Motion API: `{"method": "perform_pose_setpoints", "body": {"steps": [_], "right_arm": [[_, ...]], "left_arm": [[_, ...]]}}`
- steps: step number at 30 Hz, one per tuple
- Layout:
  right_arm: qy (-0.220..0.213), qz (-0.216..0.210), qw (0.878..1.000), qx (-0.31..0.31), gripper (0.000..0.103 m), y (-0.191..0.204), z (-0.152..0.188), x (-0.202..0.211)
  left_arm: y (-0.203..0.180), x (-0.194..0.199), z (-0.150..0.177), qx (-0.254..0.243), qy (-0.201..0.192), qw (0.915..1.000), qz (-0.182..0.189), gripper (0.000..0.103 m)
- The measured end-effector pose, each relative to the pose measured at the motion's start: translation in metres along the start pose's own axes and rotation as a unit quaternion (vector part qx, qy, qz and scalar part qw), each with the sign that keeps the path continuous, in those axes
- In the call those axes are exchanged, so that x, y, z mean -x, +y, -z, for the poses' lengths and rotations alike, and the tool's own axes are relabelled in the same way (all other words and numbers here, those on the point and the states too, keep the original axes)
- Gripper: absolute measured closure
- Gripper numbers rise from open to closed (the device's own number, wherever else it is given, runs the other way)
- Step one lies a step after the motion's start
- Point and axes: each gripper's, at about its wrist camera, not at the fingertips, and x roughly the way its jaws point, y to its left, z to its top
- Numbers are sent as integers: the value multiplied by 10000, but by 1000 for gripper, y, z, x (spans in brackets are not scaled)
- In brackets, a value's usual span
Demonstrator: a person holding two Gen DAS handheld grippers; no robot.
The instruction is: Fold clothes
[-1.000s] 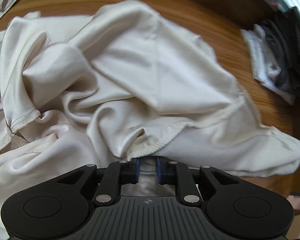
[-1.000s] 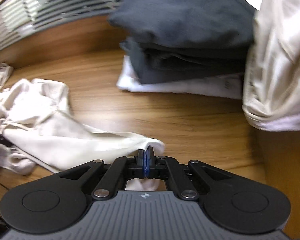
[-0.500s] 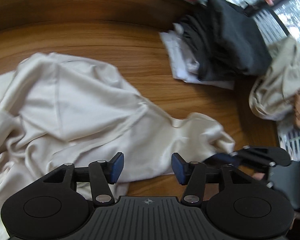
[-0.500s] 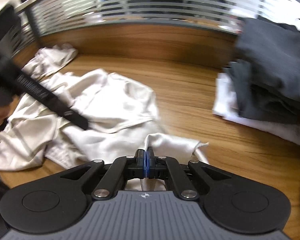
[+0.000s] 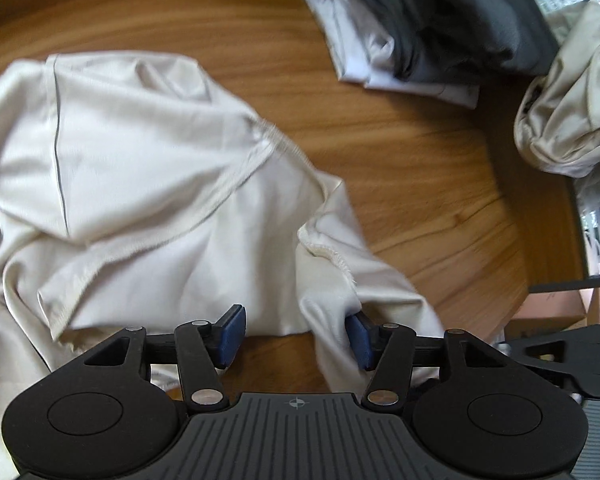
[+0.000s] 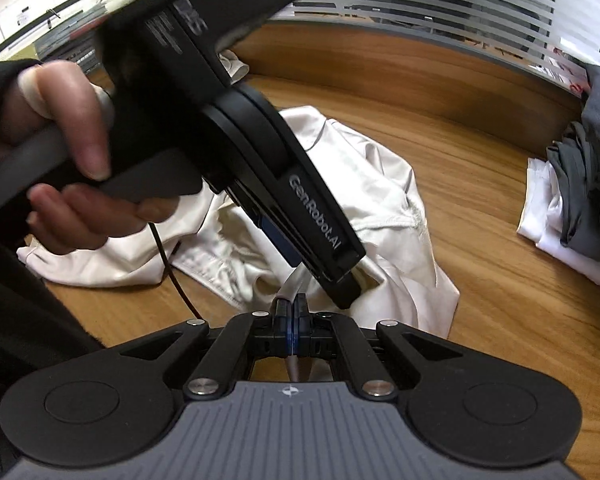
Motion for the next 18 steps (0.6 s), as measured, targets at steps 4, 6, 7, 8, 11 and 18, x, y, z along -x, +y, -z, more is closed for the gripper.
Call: {"method": "perform_pose_setpoints", "body": {"steps": [4,6,7,8,11,18], "right_arm": [[6,75,9999,-100,102,-1,5,4],[12,112,9998,-135,101,-2,7,6],[28,126,9998,-144,101,-3,9,8],[38,150,9998,-155,101,-3,10,10],[-16,208,9993,-304,101,-6,12,23],[-332,668,9957,-550,79,-16,6,48]], "left_arm": [[-5,1,3,6,-50,9999,128,99],[-13,6,3,-160,-215,9996,6,98],[-17,9,2,-252,-291,9992,-49,99],[-20,12,1,-320,-341,9989,-64,99],[-28,20,-4,-476,-404,9980,-44,99],[-41,27,-8,-649,-423,9970,2,99]]}}
